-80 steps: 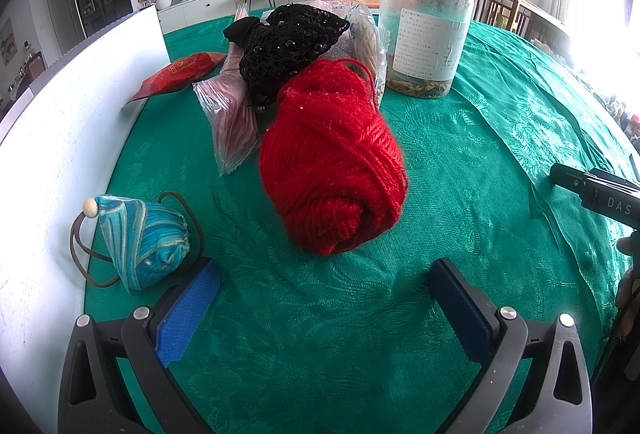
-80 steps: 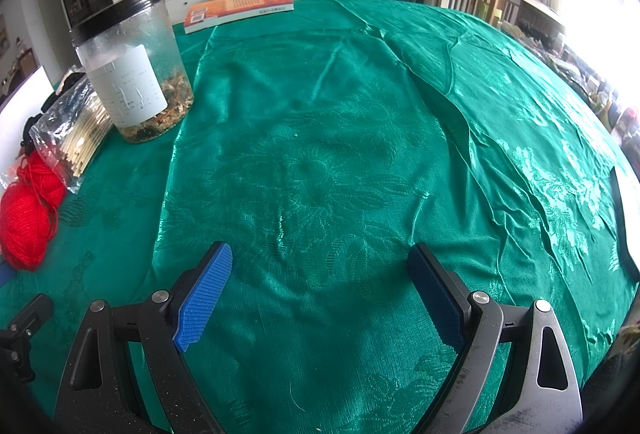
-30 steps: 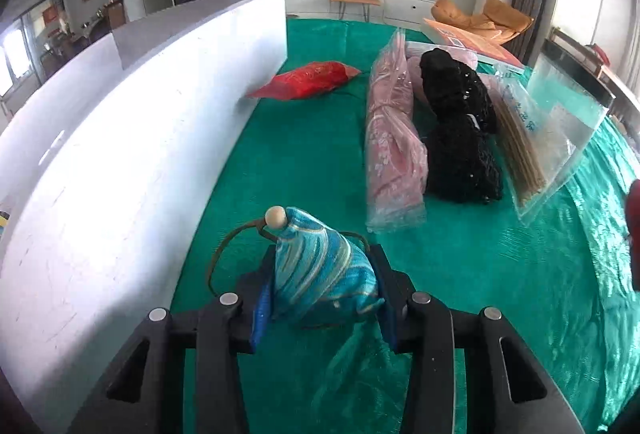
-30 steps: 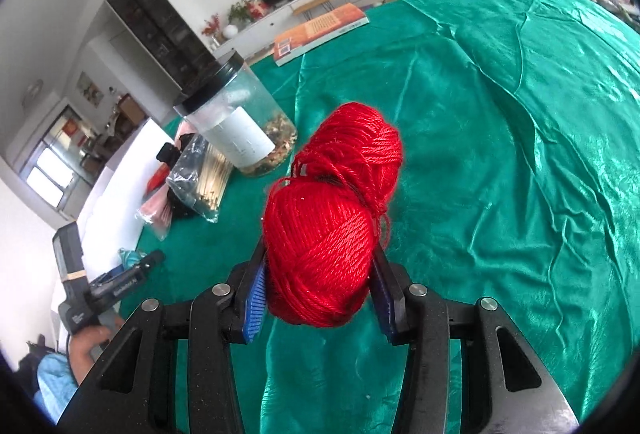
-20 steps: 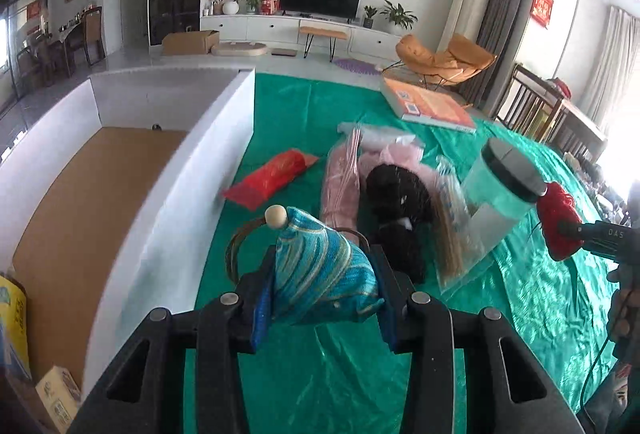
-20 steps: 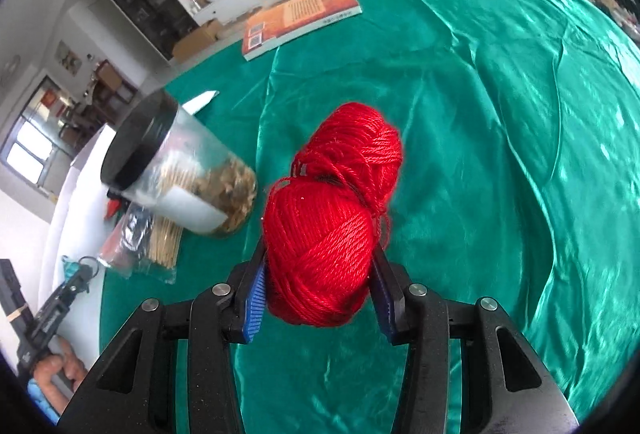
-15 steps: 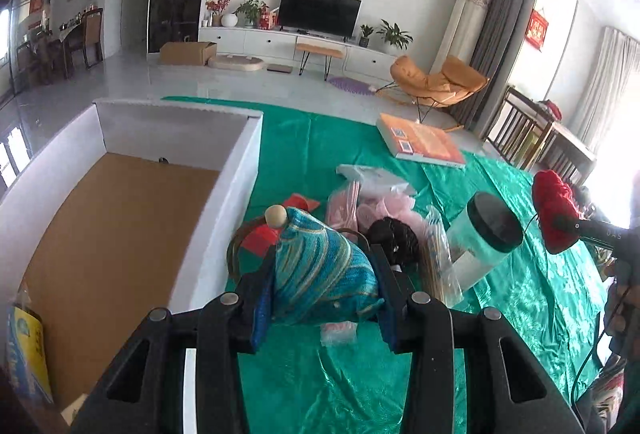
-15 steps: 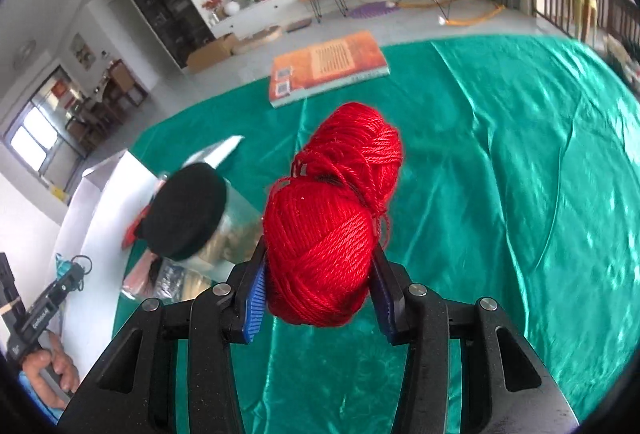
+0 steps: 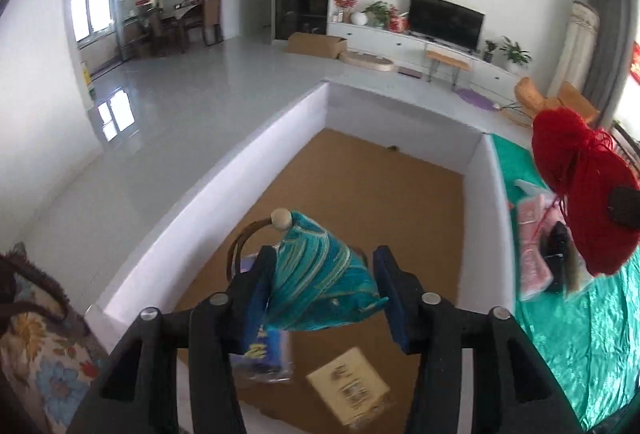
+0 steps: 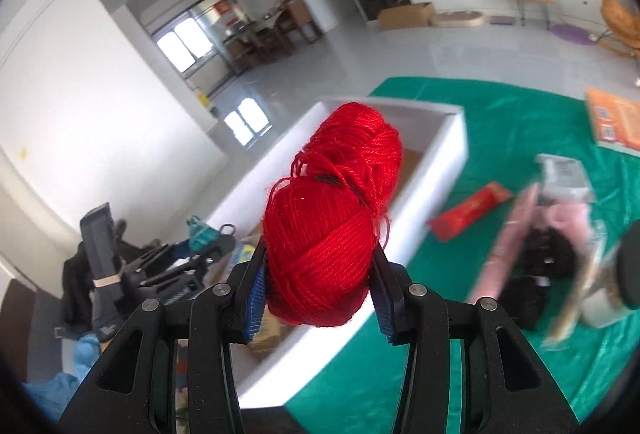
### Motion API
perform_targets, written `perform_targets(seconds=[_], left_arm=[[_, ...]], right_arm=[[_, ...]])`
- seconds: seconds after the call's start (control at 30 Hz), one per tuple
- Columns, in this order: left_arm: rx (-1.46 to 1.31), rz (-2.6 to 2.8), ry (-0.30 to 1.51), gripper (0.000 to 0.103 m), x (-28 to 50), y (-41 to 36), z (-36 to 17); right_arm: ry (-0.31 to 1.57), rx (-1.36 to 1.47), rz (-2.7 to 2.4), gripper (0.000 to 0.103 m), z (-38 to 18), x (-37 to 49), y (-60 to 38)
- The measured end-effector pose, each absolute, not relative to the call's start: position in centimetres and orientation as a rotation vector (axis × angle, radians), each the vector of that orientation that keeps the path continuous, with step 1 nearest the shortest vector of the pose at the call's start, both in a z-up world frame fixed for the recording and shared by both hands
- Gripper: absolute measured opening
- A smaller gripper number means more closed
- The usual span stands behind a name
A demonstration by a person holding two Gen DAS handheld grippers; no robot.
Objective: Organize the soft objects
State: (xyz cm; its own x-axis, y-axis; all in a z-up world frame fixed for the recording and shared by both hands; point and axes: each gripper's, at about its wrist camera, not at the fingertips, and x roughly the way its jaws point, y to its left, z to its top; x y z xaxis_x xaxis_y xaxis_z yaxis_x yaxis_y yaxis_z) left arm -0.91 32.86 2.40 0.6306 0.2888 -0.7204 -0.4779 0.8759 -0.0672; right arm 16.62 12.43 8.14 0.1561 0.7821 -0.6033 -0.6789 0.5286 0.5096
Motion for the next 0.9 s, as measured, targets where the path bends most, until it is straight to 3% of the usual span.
perform_targets(seconds=[0.03,0.1,0.33,0.53,0.73,0.9], left_arm=[[-0.287,0.479,0.784,0.088,-1.4,33.7,1.6],[-0.325,0.528,0.755,0.099,-2.4,34.3,0.8],[-0.335,0.399,0.673,0.1,-1.0,30.3,1.6],[-0.297,0.066,0.674,0.1,2.0,18.6,2.2],[-0.174,-0.159,0.862,0.1,5.8,4.9,-3.9],[-0.046,-0.139,0.909,0.1,9.8,1.0,-9.2]], right_arm=[[0.968,0.131,1.076,0.066,7.6,16.1,13.7],[0.995,0.134,1.108,0.079,6.7,15.7,14.7],[0.866,0.049,0.797,0.079,3.8,13.8,6.0],[0.849,0.074,0.38,0.079,-2.5,12.7,-6.5],[0.897,0.02,0.051,0.079,-6.8,13.7,-14.1],[0.865,-0.083,-0.089,0.079,-8.6,13.7,-16.3]])
